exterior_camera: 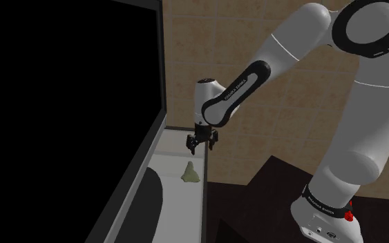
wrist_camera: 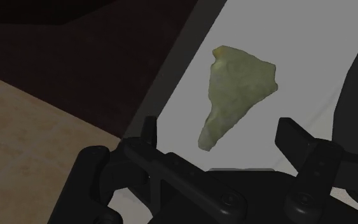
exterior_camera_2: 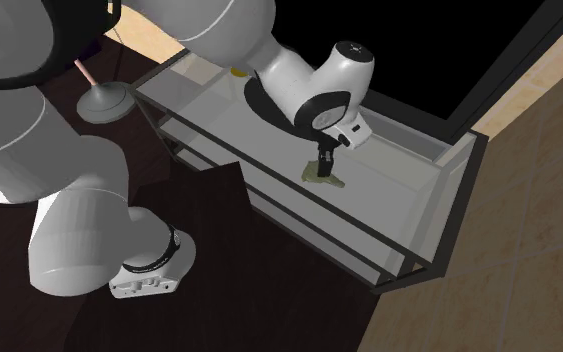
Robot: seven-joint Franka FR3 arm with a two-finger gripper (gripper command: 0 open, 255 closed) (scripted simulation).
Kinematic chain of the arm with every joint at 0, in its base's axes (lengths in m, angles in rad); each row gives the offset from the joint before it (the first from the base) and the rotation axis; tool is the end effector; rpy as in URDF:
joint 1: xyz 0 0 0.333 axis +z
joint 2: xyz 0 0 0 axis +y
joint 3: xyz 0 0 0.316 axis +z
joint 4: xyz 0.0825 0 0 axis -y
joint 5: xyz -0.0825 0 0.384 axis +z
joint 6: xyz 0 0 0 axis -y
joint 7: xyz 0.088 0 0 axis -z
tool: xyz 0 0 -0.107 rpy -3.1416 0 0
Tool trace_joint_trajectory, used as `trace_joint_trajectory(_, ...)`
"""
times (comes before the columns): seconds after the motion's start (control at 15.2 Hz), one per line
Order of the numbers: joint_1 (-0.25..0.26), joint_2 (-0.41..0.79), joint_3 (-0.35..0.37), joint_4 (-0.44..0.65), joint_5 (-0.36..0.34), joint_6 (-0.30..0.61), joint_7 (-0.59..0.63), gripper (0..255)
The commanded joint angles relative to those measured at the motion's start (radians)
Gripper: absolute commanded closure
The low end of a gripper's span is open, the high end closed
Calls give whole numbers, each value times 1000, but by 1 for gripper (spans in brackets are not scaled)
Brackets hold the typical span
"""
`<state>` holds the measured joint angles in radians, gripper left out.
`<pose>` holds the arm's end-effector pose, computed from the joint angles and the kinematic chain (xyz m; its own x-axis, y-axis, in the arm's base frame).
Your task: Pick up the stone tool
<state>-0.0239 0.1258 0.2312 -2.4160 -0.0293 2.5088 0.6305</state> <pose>0.4802 0.1026 0.2576 0.9203 -0.3899 -0.0307 -0.3899 -0.9208 0.0074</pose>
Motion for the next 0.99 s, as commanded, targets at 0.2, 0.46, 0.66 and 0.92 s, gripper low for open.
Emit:
trace_joint_trajectory(0.2,19,204,-16,103,-16,90,81,0)
trace_joint_trajectory(0.46,43,367,-32,208,-14,143,132,0)
trace_joint_trajectory(0.66,48,397,-39,216,-19,164,135,0)
trace_joint_trajectory(0.92,57,450,-50,231,-29,201,140,0)
